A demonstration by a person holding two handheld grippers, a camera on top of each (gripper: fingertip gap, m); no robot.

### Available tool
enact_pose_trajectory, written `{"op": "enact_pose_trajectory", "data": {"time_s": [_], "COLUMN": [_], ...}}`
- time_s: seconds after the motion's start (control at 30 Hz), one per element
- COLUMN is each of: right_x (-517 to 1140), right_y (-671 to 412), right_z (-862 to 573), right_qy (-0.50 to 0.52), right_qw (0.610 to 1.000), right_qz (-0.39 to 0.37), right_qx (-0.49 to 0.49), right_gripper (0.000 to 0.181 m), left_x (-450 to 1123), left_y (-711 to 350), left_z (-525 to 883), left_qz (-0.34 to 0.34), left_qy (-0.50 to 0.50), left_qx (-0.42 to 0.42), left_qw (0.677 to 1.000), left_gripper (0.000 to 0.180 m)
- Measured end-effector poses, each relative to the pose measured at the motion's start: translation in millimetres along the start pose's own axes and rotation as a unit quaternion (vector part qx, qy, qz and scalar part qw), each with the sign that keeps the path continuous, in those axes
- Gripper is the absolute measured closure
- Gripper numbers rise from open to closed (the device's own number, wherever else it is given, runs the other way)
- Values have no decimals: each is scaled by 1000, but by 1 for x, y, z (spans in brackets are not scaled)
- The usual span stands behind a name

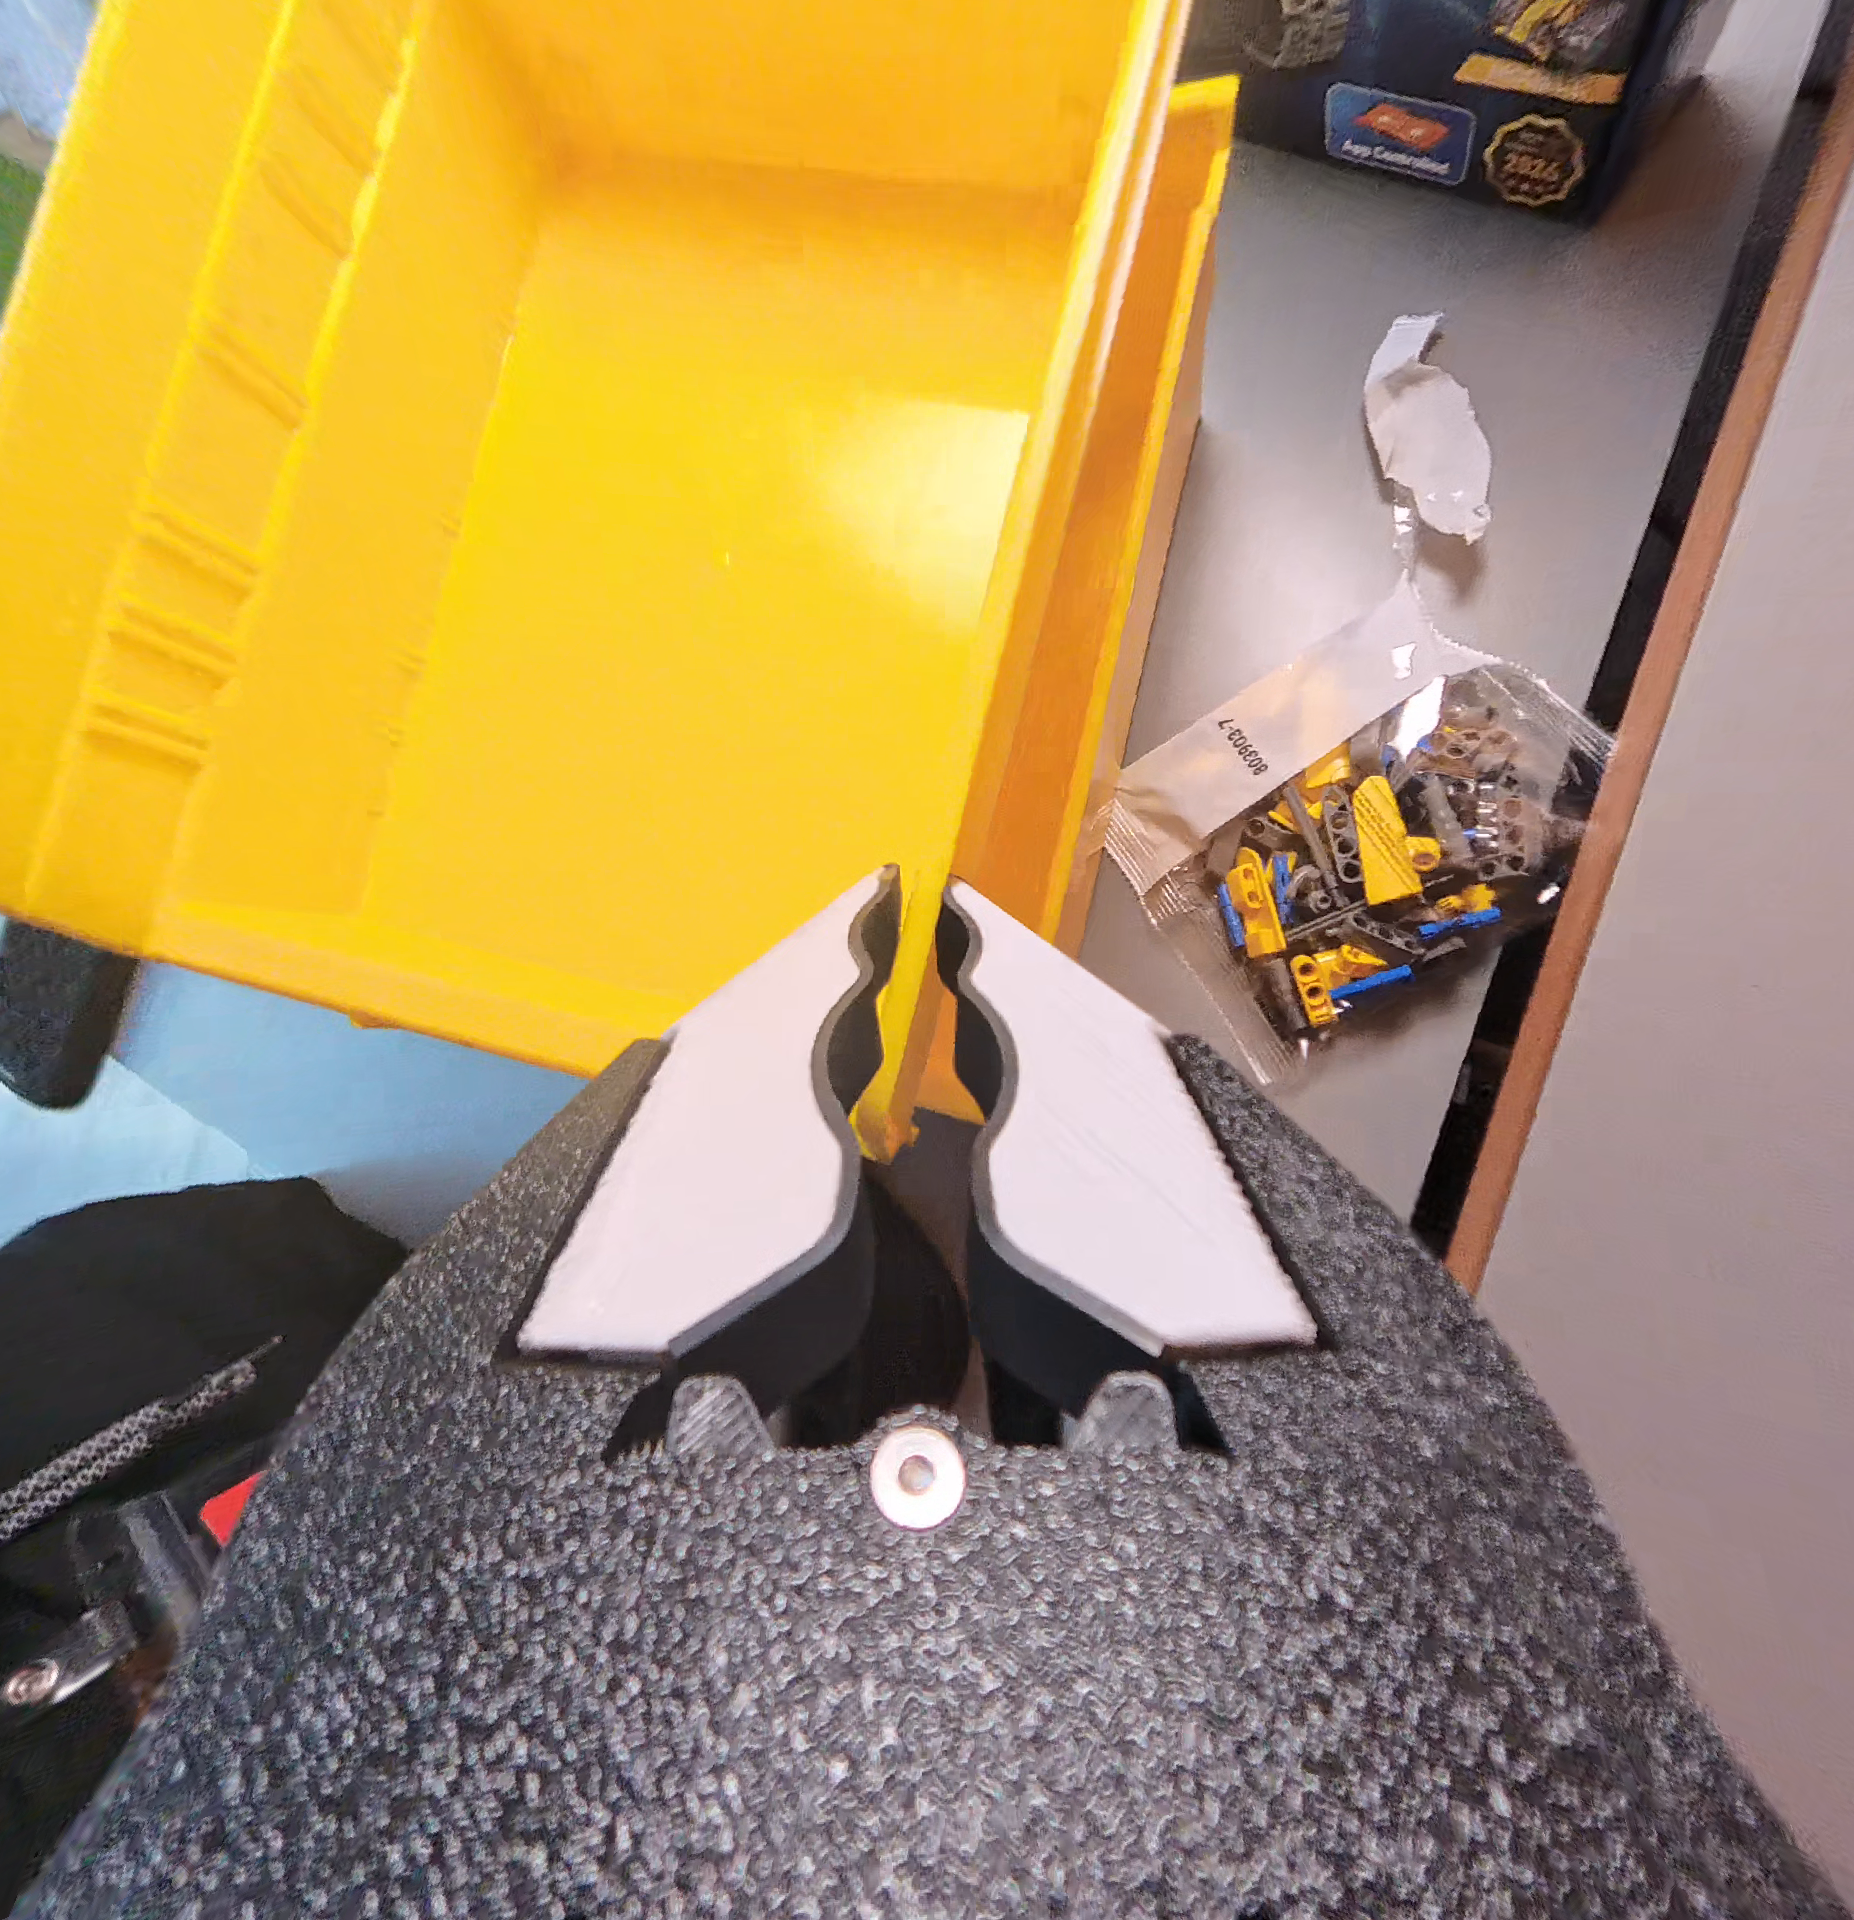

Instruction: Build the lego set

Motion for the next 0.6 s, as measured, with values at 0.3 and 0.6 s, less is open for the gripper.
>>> {"op": "enact_pose_trajectory", "data": {"time_s": [0.3,0.6], "right_x": [-38,-89], "right_y": [-20,0], "right_z": [33,50], "right_qy": [25,6], "right_qw": [985,965], "right_qz": [-37,-75], "right_qx": [165,252], "right_gripper": [179,175], "left_x": [-46,-50], "left_y": [2,3], "left_z": [47,47], "left_qz": [-17,-25], "left_qy": [49,73], "left_qx": [7,-4], "left_qw": [999,997], "left_gripper": [148,148]}}
Point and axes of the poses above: each gripper's, where its closed fingertips meet, x out along the fingers, y out of its underside, z = x × y across the jaws, the point moved 1 cm from there along -x, back along the fingers, and after that the axes turned 2 degrees about -z, right-handed, at the moved point
